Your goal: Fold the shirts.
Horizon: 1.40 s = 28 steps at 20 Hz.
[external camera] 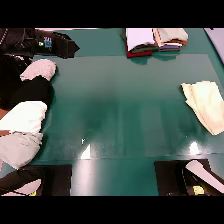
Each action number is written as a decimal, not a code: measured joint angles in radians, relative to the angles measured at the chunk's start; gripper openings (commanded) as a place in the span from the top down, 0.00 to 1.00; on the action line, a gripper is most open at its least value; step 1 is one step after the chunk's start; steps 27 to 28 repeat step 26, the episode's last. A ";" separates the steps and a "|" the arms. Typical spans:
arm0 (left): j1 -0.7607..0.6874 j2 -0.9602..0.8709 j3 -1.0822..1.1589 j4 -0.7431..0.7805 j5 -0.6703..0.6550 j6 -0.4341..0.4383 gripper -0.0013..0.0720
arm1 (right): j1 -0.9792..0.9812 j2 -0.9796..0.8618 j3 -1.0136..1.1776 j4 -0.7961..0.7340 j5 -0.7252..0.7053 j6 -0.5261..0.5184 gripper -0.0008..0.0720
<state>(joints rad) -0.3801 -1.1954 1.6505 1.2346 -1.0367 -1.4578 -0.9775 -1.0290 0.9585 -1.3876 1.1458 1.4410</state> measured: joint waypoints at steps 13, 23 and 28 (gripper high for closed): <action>0.000 0.000 0.000 0.000 -0.001 0.000 0.95 | 0.632 0.166 0.108 0.343 -0.087 0.002 0.40; 0.000 0.000 0.000 -0.001 0.007 -0.001 0.95 | 1.023 0.095 0.109 0.363 -0.122 -0.030 0.97; 0.000 0.000 0.000 -0.001 0.008 -0.001 0.95 | 1.045 0.090 0.109 0.364 -0.122 -0.034 0.97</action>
